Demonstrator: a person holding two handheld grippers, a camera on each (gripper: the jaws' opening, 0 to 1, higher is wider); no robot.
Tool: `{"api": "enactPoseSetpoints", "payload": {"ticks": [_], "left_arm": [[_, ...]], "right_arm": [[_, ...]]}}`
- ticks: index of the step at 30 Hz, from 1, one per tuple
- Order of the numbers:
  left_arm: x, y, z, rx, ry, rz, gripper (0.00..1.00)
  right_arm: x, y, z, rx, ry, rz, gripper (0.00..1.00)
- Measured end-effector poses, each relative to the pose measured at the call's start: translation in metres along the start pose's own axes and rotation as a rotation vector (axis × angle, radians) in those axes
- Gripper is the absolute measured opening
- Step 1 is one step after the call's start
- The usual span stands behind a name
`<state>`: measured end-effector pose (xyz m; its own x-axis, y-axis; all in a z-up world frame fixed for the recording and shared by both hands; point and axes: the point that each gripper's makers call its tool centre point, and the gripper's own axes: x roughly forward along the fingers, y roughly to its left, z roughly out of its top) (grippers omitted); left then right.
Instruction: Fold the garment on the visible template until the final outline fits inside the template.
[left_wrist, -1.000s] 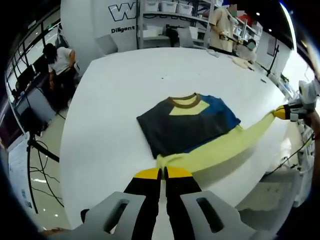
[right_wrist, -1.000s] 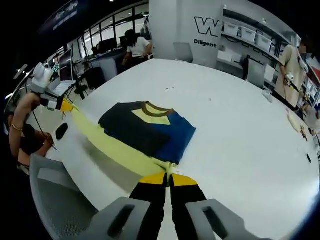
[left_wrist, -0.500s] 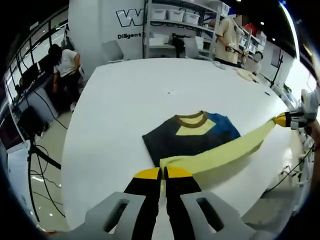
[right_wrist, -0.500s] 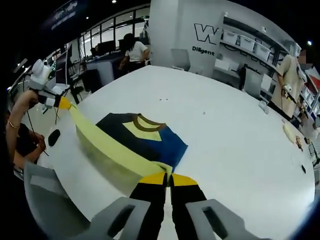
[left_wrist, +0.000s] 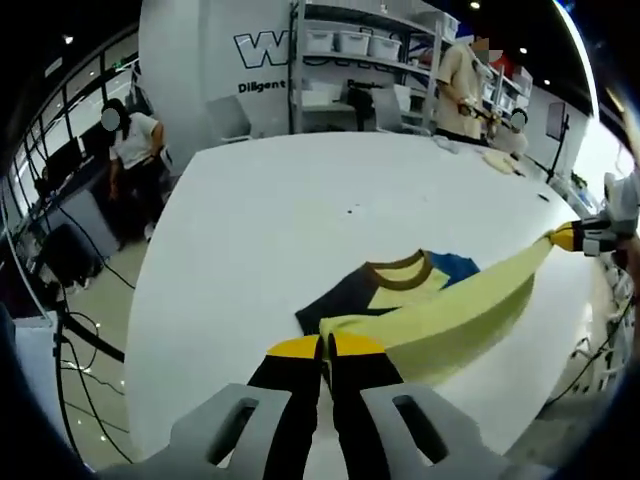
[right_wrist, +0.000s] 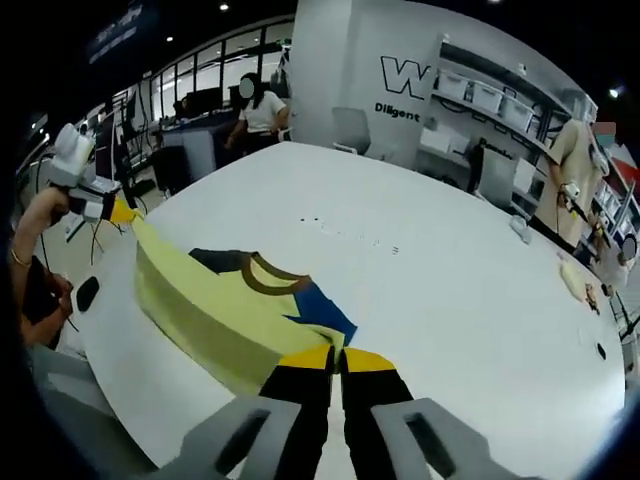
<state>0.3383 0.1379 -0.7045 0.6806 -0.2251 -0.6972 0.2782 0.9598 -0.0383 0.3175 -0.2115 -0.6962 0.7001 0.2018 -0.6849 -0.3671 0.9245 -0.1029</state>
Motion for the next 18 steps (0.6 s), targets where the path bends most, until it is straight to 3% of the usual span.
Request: {"api": "enactPoseSetpoints", "payload": {"ticks": [7,18], "left_arm": [[0.025,0.006,0.021,0.008,-0.021,0.007,0.02],[0.074,0.018,0.023,-0.009,0.014,0.019,0.02]], "right_arm": [[0.02,-0.009,0.01,0.011,0.001,-0.014,0.0],[0.061,-0.02,0.016,0.01,0.036,-0.03,0.0]]}}
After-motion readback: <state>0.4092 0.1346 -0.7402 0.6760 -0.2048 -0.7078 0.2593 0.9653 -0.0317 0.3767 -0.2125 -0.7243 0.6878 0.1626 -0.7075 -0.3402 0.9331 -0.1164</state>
